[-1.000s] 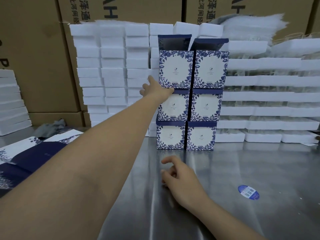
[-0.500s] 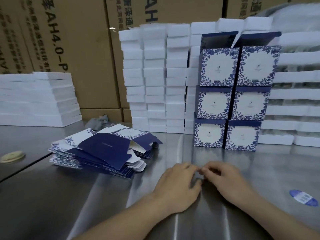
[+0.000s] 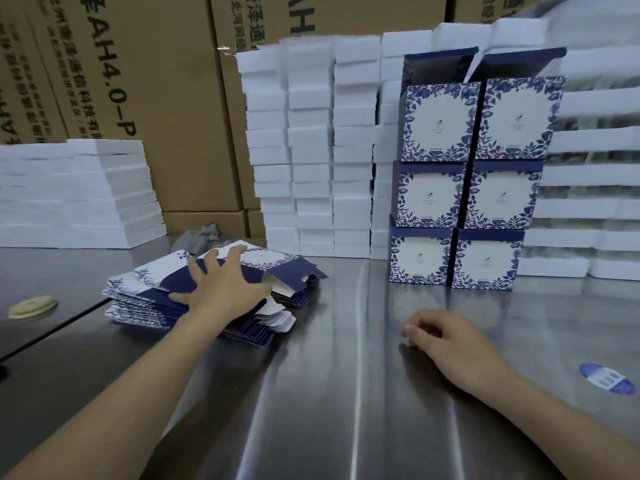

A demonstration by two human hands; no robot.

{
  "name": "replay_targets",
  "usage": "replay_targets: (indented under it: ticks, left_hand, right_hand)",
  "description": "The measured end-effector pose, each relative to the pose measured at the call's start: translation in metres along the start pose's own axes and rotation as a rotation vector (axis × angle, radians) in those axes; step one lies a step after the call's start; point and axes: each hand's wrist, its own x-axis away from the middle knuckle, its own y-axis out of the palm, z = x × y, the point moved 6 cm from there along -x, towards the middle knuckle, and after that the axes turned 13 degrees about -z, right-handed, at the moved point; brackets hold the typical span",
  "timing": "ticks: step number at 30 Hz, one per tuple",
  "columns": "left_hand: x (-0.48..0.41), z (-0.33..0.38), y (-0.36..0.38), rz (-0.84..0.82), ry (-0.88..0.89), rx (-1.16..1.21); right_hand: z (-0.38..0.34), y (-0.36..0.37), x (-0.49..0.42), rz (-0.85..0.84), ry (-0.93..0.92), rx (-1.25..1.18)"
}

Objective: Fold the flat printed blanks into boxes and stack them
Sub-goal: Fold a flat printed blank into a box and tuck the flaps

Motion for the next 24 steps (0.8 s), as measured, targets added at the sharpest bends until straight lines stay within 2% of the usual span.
replay_targets:
  ticks: [3,8,11,15,17,19,22,24]
  left_hand:
    - [0.001,-0.001,-0.001,0.022,0.018,0.076]
    - [0.008,0.005,-0.024,0.316,0.100,0.337]
    - [0.010,0.002,-0.036,0.426,0.129,0.527]
    - [0.018,0.010,-0.045,0.485,0.292,0.712]
    - [0.033,0.024,-0.046,0.530,0.393,0.717]
    - [0.051,0.043,-0.045,0.563,0.491,0.662]
    - [0.073,0.072,-0.035,0.594,0.686,0.457]
    - [0.087,0.088,-0.021,0.567,0.807,0.291]
  right_hand:
    - [-0.001,0.000,0.001,-0.003,0.002,-0.008]
    - [-0.002,0.000,0.001,0.002,0.010,-0.011]
    - [-0.003,0.000,0.001,-0.001,0.004,-0.005]
    - [-0.004,0.000,0.002,-0.014,-0.002,-0.006]
    - [-0.003,0.000,0.002,-0.008,0.001,-0.050]
    - [-0.004,-0.002,0.002,0.028,-0.005,-0.215]
    - [-0.004,-0.006,0.003,0.094,0.027,-0.555]
    - [-0.004,-0.004,0.001,0.070,0.043,-0.730]
